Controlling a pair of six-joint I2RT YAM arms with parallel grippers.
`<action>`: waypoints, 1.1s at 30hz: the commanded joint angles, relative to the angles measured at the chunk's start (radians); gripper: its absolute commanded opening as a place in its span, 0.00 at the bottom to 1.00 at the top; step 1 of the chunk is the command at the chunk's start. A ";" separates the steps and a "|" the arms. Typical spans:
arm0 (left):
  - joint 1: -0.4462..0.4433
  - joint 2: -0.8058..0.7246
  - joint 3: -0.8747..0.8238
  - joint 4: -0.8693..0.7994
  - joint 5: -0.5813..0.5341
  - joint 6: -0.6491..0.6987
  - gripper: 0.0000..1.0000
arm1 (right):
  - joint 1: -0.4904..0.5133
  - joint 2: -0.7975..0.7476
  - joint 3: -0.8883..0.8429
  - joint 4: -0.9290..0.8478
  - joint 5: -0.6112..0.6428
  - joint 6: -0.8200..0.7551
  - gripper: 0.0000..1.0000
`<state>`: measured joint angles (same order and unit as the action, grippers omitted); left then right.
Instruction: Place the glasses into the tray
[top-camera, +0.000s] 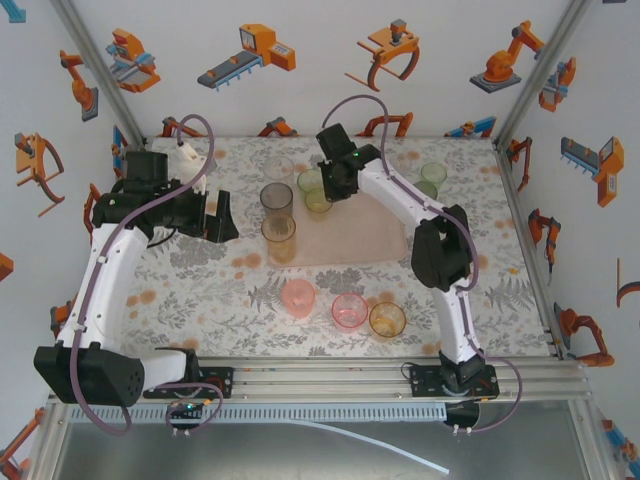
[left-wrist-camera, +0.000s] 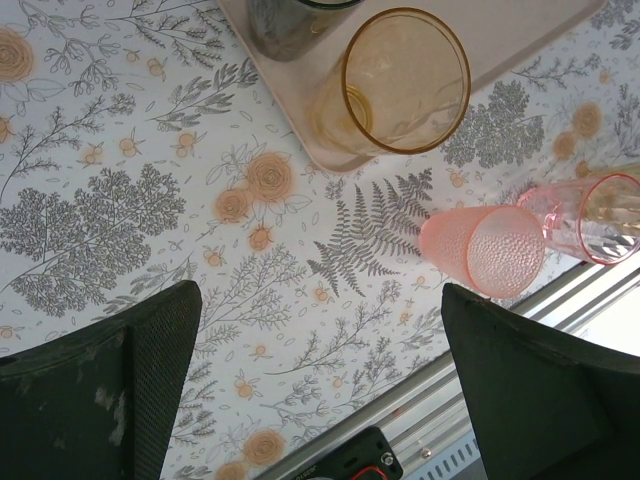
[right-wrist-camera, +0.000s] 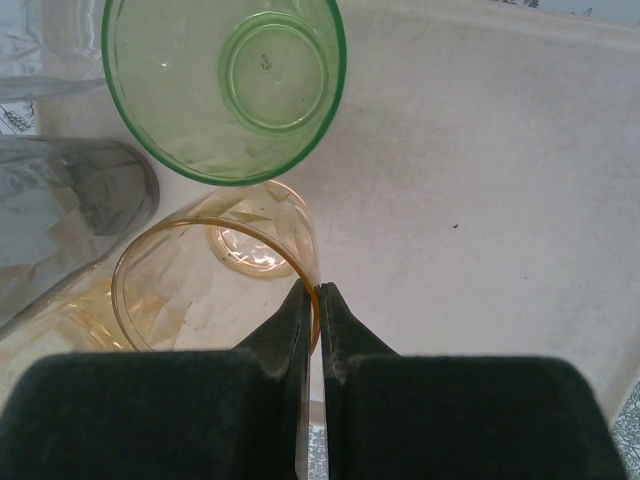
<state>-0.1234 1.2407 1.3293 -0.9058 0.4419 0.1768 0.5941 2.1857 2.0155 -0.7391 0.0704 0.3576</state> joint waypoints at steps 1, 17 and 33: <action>0.006 -0.021 0.020 -0.010 0.018 0.001 0.97 | 0.016 0.025 0.046 -0.022 0.000 -0.011 0.09; 0.009 -0.029 0.011 -0.005 0.024 0.000 0.97 | 0.030 0.063 0.051 -0.027 -0.007 -0.001 0.10; 0.011 -0.038 0.005 -0.002 0.029 0.000 0.97 | 0.033 0.084 0.064 -0.040 -0.009 0.002 0.11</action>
<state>-0.1173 1.2297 1.3293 -0.9058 0.4465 0.1768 0.6189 2.2612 2.0445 -0.7631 0.0673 0.3580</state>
